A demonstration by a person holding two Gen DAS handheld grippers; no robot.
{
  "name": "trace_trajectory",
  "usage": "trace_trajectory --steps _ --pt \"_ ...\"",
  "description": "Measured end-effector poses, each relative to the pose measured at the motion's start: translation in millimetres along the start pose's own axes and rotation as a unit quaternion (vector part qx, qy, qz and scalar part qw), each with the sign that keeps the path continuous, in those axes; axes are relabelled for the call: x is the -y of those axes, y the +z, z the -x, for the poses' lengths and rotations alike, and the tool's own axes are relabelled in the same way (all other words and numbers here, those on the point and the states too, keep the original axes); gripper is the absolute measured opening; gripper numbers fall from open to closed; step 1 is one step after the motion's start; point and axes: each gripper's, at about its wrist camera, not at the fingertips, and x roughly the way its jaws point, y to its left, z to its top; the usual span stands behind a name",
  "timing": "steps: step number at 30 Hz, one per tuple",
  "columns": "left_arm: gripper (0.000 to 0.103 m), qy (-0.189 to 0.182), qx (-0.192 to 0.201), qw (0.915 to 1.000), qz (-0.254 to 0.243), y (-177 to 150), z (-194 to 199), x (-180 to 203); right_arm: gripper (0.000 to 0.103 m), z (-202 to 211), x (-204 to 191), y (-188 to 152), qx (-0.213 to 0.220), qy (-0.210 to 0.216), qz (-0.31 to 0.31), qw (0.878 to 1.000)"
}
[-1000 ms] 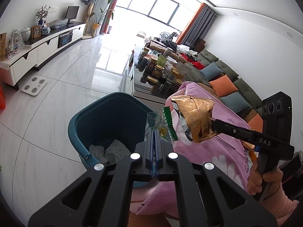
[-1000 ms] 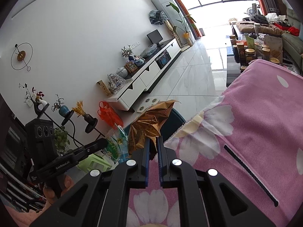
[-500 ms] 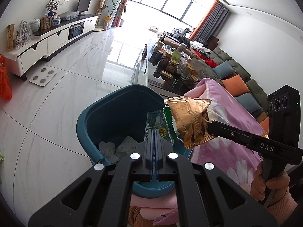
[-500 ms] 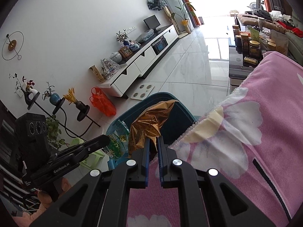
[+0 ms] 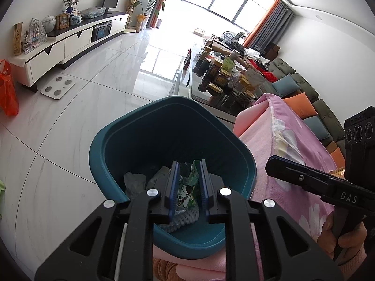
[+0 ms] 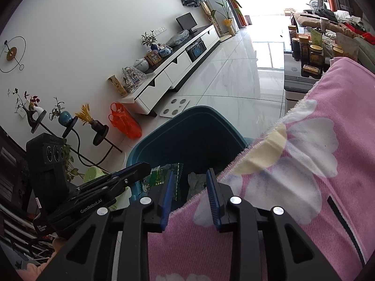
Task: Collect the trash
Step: 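Carry gold and green wrappers to the teal bin and open both tools, then move both tools back over the trash on the table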
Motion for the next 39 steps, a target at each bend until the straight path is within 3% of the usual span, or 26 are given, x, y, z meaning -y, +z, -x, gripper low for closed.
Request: trace_trajectory --steps 9,14,18,29,39 --pt "0.024 -0.008 0.016 0.9998 -0.003 -3 7 3 0.028 26 6 -8 0.019 0.006 0.002 1.000" --pt "0.032 -0.026 0.046 0.9977 -0.041 -8 31 32 0.029 60 4 -20 0.049 0.005 0.018 0.999" --pt "0.037 -0.060 0.058 0.9930 -0.084 -16 49 66 0.036 95 8 -34 0.080 -0.004 0.027 0.996" --pt "0.039 -0.173 0.013 0.9655 -0.194 -59 40 195 0.036 195 56 -87 0.164 -0.076 -0.018 0.983" --pt "0.045 -0.220 -0.029 0.9346 -0.278 -100 12 299 0.036 261 117 -143 0.206 -0.155 -0.101 0.961"
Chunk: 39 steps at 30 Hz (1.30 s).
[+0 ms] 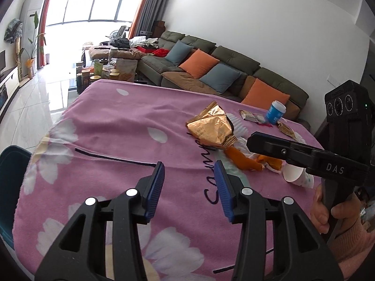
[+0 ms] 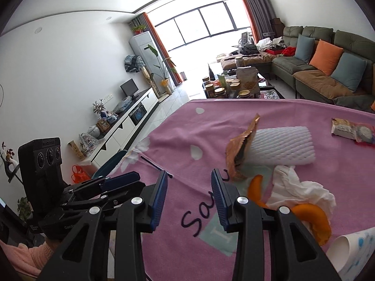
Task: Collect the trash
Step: 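Move both tools back over the trash on the table, then grasp the brown paper scrap with the left tool while the right tool grasps the white dotted paper cup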
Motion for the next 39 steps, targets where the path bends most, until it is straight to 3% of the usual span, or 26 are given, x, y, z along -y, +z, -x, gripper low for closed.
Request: trace_trajectory --steps 9,19,25,27,34,37,39 --pt "0.048 -0.026 -0.031 0.9986 -0.035 18 -52 46 0.036 32 52 -8 0.030 -0.054 -0.042 0.997" --pt "0.049 0.004 -0.048 0.9973 -0.056 39 -98 66 0.042 85 106 -32 0.062 -0.123 -0.097 0.986" --pt "0.034 0.016 -0.062 0.9968 -0.049 41 -114 61 0.051 109 140 -53 0.057 -0.155 -0.131 0.977" --pt "0.021 0.015 -0.067 0.9966 -0.045 40 -117 59 0.051 113 146 -61 0.051 -0.157 -0.143 0.976" --pt "0.008 0.018 -0.059 0.9972 -0.042 38 -108 53 0.051 119 150 -77 0.041 -0.125 -0.172 0.976" --pt "0.006 0.021 -0.051 0.9976 -0.042 38 -100 52 0.049 118 147 -80 0.035 -0.106 -0.177 0.978" --pt "0.004 0.022 -0.046 0.9978 -0.043 38 -92 51 0.038 116 146 -82 0.031 -0.093 -0.181 0.979"
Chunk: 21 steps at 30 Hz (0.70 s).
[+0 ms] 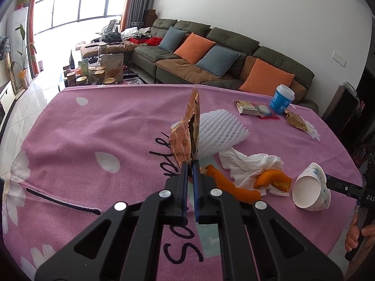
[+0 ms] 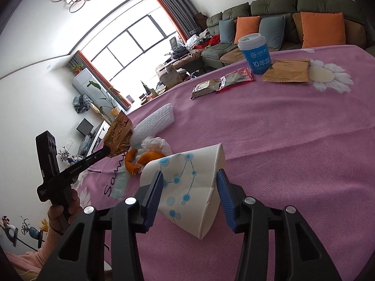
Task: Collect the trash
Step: 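Grasp the brown paper scrap with the left tool while the right tool grasps the white dotted paper cup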
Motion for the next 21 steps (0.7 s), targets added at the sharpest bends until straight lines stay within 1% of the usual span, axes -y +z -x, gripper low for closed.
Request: trace_trajectory --steps 1,2,3,6,15,21 --pt "0.004 0.002 0.003 1.0000 0.000 -1 4 -1 0.036 -1 -1 -1 -0.004 0.003 0.001 1.000" --pt "0.004 0.005 0.007 1.0000 -0.002 -2 9 -2 0.030 -2 -2 -3 -0.006 0.005 0.000 1.000" --pt "0.004 0.006 0.009 0.9999 -0.002 -3 13 -3 0.021 -3 -2 -3 -0.009 0.009 0.001 1.000" --pt "0.004 0.007 0.018 0.9998 0.000 -5 27 -8 0.013 -4 -5 -5 -0.011 0.025 0.000 1.000" --pt "0.004 0.001 0.039 0.9992 0.013 -16 69 -26 0.004 3 -27 -5 -0.003 0.052 0.032 0.998" --pt "0.004 0.002 0.047 0.9987 0.017 -27 92 -34 0.003 4 -43 -3 0.000 0.065 0.050 0.997"
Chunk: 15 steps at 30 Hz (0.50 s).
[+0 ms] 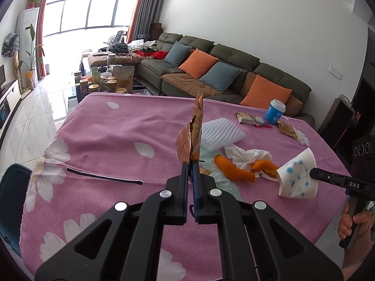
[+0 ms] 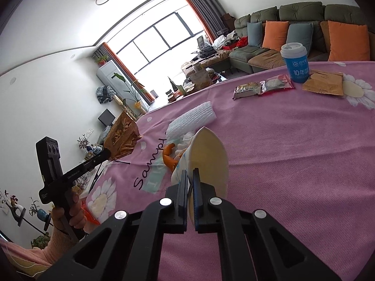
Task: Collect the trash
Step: 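Grasp the brown paper scrap with the left tool while the right tool grasps the white dotted paper cup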
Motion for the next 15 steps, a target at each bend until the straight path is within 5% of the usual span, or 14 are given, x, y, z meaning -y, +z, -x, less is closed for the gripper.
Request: trace_trajectory --steps 15 --pt "0.004 0.031 0.018 0.9987 0.037 -24 54 -40 0.003 -44 -63 13 -0.023 0.077 0.056 0.995"
